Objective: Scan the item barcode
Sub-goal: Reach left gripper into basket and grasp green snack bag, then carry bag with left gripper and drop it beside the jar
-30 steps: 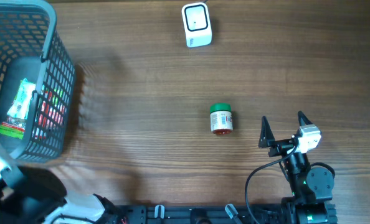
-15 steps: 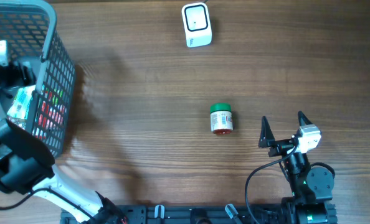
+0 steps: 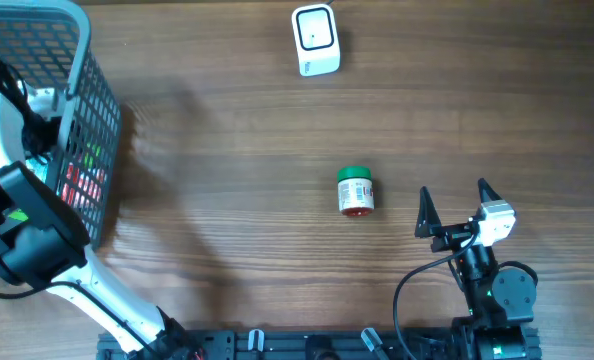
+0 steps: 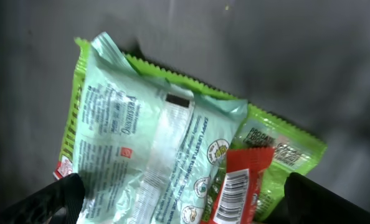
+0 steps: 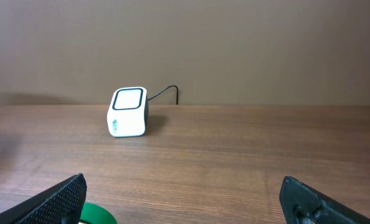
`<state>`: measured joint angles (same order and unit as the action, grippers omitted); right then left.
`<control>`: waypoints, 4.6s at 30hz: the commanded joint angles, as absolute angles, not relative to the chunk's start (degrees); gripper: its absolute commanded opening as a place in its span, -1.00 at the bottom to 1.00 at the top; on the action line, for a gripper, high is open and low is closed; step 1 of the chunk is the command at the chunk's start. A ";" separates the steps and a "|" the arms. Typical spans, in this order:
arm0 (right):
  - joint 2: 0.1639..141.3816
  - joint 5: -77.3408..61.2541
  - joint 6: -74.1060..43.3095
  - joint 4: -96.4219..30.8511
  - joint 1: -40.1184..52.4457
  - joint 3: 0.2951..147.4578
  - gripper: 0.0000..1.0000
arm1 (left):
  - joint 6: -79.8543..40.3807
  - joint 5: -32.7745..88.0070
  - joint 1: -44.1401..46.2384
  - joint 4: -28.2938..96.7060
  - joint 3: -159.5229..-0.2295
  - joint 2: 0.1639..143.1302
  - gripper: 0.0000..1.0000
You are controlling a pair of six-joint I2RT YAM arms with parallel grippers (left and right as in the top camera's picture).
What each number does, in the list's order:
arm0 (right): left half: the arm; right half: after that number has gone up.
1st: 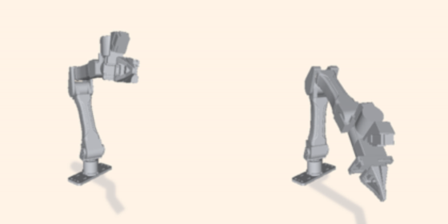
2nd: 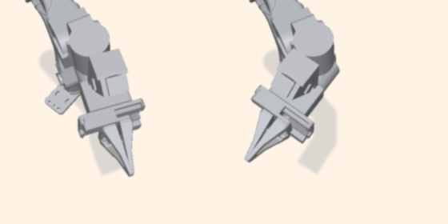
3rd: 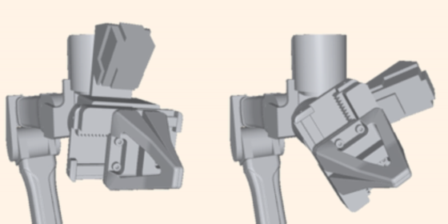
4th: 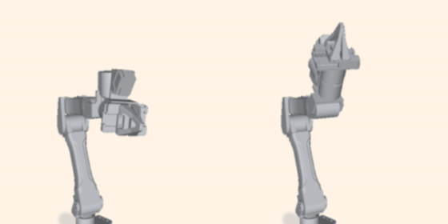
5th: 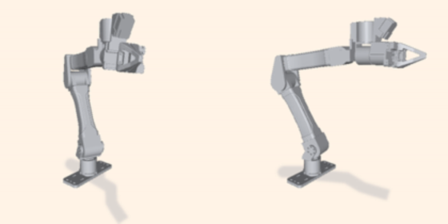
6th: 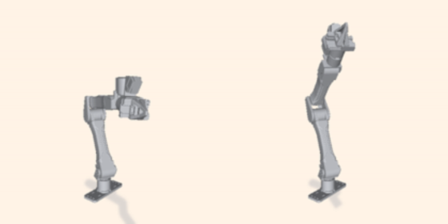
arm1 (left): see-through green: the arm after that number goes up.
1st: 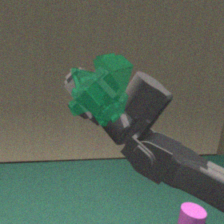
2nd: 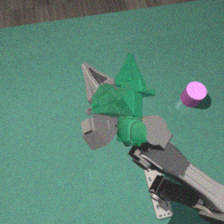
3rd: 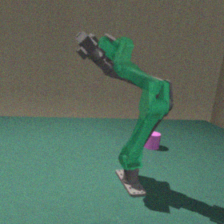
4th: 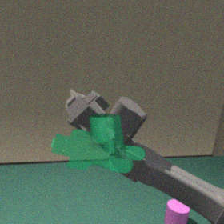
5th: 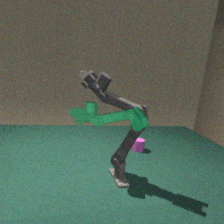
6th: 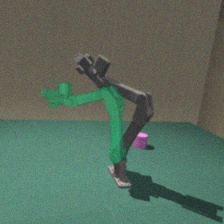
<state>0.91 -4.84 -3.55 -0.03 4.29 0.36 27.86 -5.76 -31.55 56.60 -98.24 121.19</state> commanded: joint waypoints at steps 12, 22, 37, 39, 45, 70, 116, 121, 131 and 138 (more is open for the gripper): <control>0.80 -4.27 -3.03 0.14 4.05 0.30 1.00 | 24.99 -19.31 -31.77 52.27 -91.07 121.93 0.99; 0.80 -4.27 -3.03 0.14 4.05 0.30 1.00 | 20.43 -23.70 -31.77 52.23 -91.13 121.82 1.00; 0.80 -4.27 -3.03 0.14 4.05 0.30 0.99 | 20.86 -20.99 -32.01 49.52 -87.11 121.84 1.00; 0.80 -4.27 -3.01 0.14 4.05 0.30 0.99 | 22.35 -20.86 -32.34 47.18 -84.71 121.84 1.00; 0.80 -4.27 -3.01 0.14 4.05 0.30 0.99 | 22.28 -20.36 -35.75 41.41 -79.15 121.84 1.00; 0.80 -4.27 -3.03 0.14 4.05 0.30 1.00 | 20.38 -10.66 -38.04 35.64 -72.51 121.82 1.00; 0.80 -4.27 -3.05 0.14 4.05 0.30 1.00 | 11.90 -3.53 -38.04 50.04 -106.04 113.32 -0.92; 0.80 -4.27 -3.03 0.14 4.05 0.30 0.99 | 6.31 -3.44 -37.32 48.56 -111.02 102.32 -0.92; 0.80 -4.27 -3.03 0.14 4.05 0.30 0.99 | -1.02 -3.44 -23.22 45.15 -111.02 81.45 -0.92; 0.80 -4.27 -3.03 0.14 4.05 0.30 0.99 | -12.95 -3.49 -4.08 57.80 -111.00 75.55 -0.92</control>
<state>0.91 -4.84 -3.55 -0.03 4.29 0.36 -4.47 -3.49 -10.26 53.87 -109.58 77.23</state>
